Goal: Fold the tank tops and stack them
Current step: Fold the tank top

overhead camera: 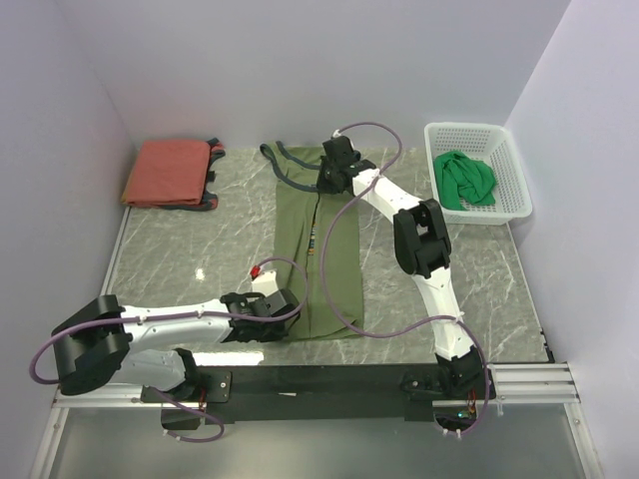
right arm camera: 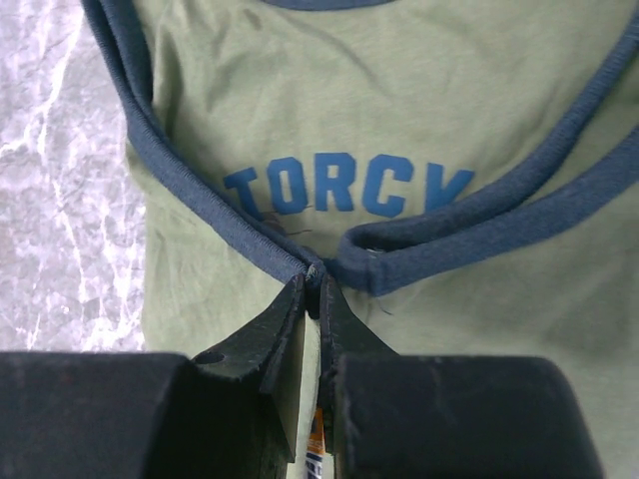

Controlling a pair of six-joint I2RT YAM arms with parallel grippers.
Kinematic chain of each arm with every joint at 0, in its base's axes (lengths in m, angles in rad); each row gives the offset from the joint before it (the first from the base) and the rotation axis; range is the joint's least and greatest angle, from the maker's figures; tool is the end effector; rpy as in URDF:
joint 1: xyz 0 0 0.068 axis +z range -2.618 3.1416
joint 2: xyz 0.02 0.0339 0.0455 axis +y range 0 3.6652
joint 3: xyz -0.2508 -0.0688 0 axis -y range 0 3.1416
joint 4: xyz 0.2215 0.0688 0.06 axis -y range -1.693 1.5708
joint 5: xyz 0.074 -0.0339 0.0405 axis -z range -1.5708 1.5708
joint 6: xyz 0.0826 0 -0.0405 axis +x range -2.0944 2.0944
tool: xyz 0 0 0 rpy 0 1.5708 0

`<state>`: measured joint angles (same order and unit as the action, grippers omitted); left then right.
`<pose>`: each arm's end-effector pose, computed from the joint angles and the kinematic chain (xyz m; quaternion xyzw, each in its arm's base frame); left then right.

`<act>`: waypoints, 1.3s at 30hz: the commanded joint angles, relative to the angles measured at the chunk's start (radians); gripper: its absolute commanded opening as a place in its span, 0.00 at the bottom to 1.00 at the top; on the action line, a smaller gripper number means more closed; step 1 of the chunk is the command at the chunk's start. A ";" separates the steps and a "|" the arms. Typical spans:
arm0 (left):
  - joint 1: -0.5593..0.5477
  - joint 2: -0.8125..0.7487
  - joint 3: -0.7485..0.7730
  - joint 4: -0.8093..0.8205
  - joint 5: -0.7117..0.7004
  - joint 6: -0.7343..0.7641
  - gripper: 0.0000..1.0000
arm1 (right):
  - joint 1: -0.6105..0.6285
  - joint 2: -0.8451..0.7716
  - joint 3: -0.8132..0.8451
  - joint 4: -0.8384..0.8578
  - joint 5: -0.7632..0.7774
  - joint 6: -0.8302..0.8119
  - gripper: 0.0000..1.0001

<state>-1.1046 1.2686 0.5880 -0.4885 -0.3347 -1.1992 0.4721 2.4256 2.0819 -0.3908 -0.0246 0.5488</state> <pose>0.1207 -0.1796 0.1203 -0.0789 0.9636 -0.1133 0.2291 0.4926 0.2538 0.1550 0.0300 0.9133 0.2082 0.3488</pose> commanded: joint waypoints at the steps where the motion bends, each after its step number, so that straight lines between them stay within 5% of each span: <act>1: 0.003 -0.023 -0.022 -0.067 0.005 -0.019 0.00 | -0.020 -0.082 0.060 -0.006 0.040 -0.006 0.00; 5: 0.003 -0.055 -0.020 -0.050 0.023 0.000 0.01 | -0.020 -0.072 0.070 -0.020 0.028 -0.018 0.13; 8: 0.002 -0.098 -0.005 -0.039 0.036 0.019 0.12 | -0.018 -0.089 0.038 -0.013 0.028 -0.020 0.25; 11: 0.003 -0.158 0.036 -0.033 0.045 0.053 0.29 | -0.018 -0.129 -0.012 -0.005 0.035 -0.023 0.48; 13: 0.003 -0.189 0.059 -0.044 0.039 0.062 0.32 | -0.020 -0.141 -0.019 -0.020 0.040 -0.023 0.52; 19: 0.048 -0.239 0.107 -0.156 -0.063 -0.008 0.31 | 0.028 -0.334 -0.251 -0.022 0.121 -0.024 0.53; 25: 0.094 -0.273 0.046 -0.105 -0.046 -0.031 0.34 | 0.074 -0.735 -0.797 0.055 0.169 0.039 0.50; 30: 0.097 -0.313 0.001 0.097 0.092 0.055 0.35 | 0.125 -1.052 -1.204 0.081 0.195 0.124 0.49; 35: 0.095 -0.161 0.085 0.277 0.183 0.176 0.45 | 0.149 -1.255 -1.485 0.205 0.123 0.171 0.49; 39: 0.095 0.049 0.217 0.310 0.223 0.230 0.43 | 0.186 -1.286 -1.591 0.299 0.080 0.204 0.49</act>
<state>-1.0092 1.2297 0.7048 -0.3038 -0.1761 -1.0531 0.6258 1.1706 0.5182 -0.2428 0.0818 0.7044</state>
